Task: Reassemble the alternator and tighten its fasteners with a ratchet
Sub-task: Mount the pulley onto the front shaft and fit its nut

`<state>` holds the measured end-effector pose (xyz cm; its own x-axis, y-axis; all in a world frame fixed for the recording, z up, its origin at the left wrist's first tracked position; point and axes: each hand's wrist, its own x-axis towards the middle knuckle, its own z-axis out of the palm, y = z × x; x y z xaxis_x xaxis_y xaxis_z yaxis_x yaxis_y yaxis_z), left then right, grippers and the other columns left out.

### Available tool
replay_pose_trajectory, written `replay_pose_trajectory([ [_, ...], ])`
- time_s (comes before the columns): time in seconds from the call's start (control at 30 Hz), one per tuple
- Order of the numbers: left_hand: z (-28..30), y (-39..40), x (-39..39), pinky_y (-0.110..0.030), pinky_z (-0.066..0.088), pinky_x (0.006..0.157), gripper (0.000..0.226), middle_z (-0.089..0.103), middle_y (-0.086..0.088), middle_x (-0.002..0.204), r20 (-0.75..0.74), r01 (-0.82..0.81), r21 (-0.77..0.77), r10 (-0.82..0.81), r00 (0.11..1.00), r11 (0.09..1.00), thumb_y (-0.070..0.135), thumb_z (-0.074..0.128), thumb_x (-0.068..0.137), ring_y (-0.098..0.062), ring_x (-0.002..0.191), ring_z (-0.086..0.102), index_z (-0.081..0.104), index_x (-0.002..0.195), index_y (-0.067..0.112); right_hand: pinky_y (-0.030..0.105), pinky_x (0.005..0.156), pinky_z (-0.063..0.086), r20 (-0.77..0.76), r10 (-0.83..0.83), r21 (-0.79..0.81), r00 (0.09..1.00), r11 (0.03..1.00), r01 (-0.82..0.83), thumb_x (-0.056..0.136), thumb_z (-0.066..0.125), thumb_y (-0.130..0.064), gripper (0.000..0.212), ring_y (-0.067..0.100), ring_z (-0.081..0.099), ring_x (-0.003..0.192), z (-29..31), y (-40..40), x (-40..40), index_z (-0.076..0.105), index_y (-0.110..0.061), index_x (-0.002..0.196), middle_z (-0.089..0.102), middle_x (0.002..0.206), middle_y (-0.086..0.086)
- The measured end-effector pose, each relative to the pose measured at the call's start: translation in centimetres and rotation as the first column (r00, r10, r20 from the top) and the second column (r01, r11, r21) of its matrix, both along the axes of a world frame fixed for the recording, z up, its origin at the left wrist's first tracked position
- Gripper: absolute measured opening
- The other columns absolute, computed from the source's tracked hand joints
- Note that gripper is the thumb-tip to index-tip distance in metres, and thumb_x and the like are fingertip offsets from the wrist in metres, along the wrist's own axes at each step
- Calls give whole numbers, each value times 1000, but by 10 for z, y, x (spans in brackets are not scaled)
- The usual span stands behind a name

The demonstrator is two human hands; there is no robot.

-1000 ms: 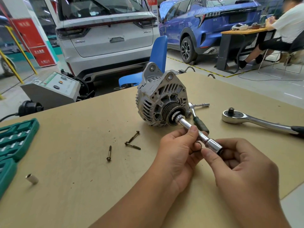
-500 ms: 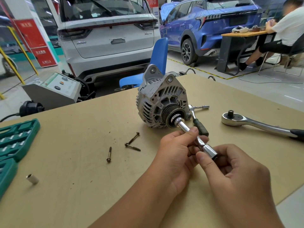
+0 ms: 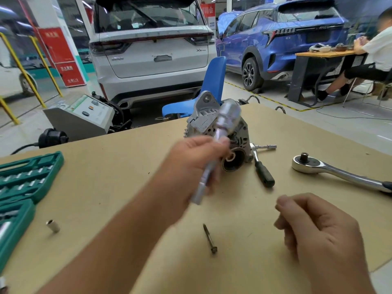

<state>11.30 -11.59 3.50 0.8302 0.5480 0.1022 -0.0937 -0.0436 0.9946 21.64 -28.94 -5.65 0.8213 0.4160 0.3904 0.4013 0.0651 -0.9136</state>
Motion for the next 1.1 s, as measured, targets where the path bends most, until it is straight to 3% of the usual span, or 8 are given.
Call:
replay_pose_trajectory([
  [0.17, 3, 108, -54, -34, 49, 52, 21, 61, -4, 64, -205, -281, 676, 541, 816, 681, 31, 66, 99, -16, 55, 57, 69, 80, 24, 14, 54, 42, 202, -72, -114, 977, 989, 97, 70, 70, -49, 18, 2, 58, 57, 45, 35, 47, 72, -34, 79, 66, 63, -16],
  [0.37, -42, 169, -79, -31, 41, 63, 11, 63, 2, 87, -469, -25, 845, 764, 444, 534, 34, 75, 91, -15, 76, 56, 76, 97, 25, 30, 75, 52, 282, 104, -76, 954, 993, -85, 86, 62, -54, 28, -1, 62, 81, 105, 148, 122, 68, -30, 99, 68, 88, -15],
  [0.53, -21, 174, -96, -25, 43, 58, 26, 72, 9, 80, -465, -43, 834, 742, 482, 550, 29, 87, 82, -11, 74, 65, 75, 104, 30, 31, 74, 54, -17, 415, 99, 910, 906, -412, 84, 58, -53, 30, 6, 67, 86, 66, 188, 148, 73, -30, 95, 72, 91, -15],
  [0.67, 13, 176, -105, -20, 49, 46, 21, 71, 5, 62, -185, -327, 850, 814, 550, 414, 25, 93, 71, -10, 55, 70, 73, 78, 25, 33, 81, 60, -305, 672, 136, 675, 732, -667, 87, 57, -66, 49, 27, 70, 113, 40, 186, 155, 80, -27, 108, 74, 120, 8],
  [0.8, -15, 174, -83, -37, 54, 82, 50, 65, 2, 92, 61, -510, 817, 840, 539, 268, 24, 93, 72, -23, 88, 66, 66, 113, 27, 33, 83, 59, -287, 728, 137, 623, 674, -726, 94, 45, -67, 49, 25, 68, 116, 39, 181, 158, 77, -34, 113, 74, 122, 3],
  [0.93, -47, 171, -67, -41, 58, 74, 82, 68, -3, 82, 96, -502, 792, 741, 665, 348, 13, 87, 77, -23, 74, 69, 36, 134, 42, 42, 85, 60, -229, 790, 113, 568, 601, -791, 92, 52, -61, 69, 34, 66, 117, 41, 175, 158, 52, -15, 143, 65, 132, 17],
  [1.03, -54, 178, -67, -40, 55, 70, 97, 67, -5, 88, 118, -545, 775, 774, 622, 320, 13, 87, 78, -21, 72, 67, 25, 144, 47, 57, 90, 57, -138, 794, 4, 592, 598, -801, 95, 63, -39, 54, 39, 68, 112, 47, 173, 157, 52, -13, 141, 65, 130, 22],
  [1.1, -56, 182, -74, -35, 50, 67, 98, 62, -1, 90, 153, -601, 757, 824, 546, 257, 13, 85, 80, -19, 72, 64, 21, 147, 45, 47, 81, 61, -94, 804, -76, 587, 582, -809, 70, 82, -32, 75, 34, 71, 109, 48, 172, 158, 53, -20, 138, 67, 127, 16],
])
